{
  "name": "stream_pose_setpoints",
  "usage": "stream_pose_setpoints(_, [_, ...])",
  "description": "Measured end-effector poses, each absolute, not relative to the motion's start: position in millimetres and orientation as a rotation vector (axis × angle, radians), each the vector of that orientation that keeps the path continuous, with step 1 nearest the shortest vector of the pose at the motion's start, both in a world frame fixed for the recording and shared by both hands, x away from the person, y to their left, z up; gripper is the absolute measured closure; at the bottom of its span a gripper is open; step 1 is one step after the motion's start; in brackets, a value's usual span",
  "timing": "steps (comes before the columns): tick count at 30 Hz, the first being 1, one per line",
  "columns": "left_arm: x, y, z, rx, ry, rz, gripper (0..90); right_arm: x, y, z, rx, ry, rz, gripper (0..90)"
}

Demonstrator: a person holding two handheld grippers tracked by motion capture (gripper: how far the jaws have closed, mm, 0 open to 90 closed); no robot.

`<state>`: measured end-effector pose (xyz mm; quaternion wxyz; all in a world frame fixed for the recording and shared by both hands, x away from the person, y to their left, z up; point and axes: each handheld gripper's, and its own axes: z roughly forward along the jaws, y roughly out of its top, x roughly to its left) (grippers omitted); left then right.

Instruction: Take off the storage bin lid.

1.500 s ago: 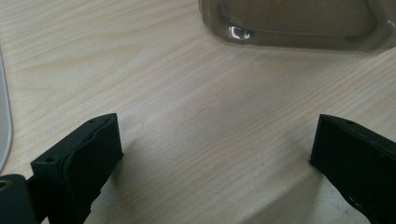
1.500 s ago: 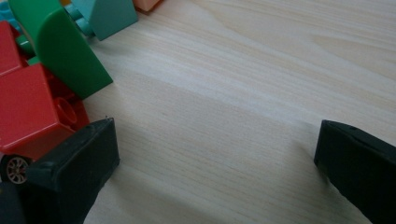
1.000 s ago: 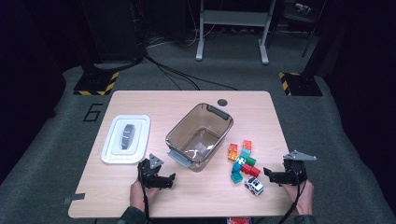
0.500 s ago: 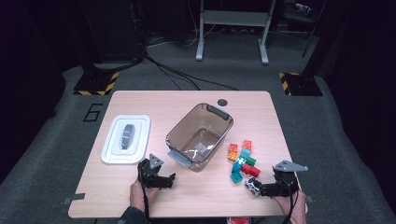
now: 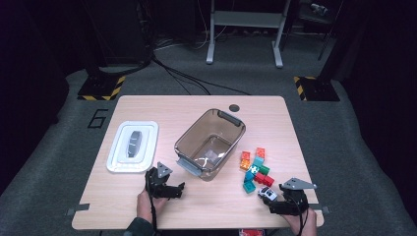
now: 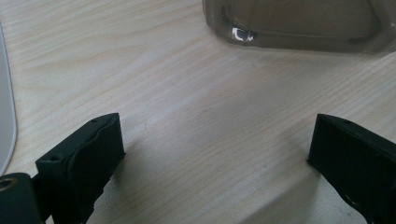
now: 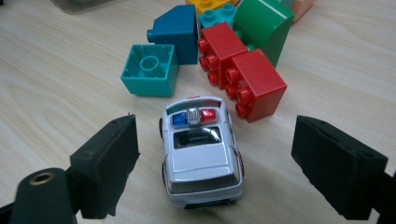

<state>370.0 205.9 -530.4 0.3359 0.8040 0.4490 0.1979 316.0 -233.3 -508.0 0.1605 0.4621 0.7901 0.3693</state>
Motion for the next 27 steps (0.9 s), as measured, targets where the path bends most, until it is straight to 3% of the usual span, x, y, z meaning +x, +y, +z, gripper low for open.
stream_pose_setpoints(8, [370,206,-530,2.104,1.161,0.525,3.6,313,-231,-516,1.323,2.261,1.049,30.2])
stream_pose_setpoints(17, [369,206,-530,2.099,1.167,0.519,3.7,312,-228,-522,1.294,2.272,1.017,35.9])
stream_pose_setpoints(21, [370,206,-530,2.098,1.163,0.527,3.7,310,-227,-522,1.261,2.269,1.022,45.4])
stream_pose_setpoints(27, [369,206,-530,2.098,1.166,0.52,3.8,308,-224,-521,1.214,2.279,0.99,47.5])
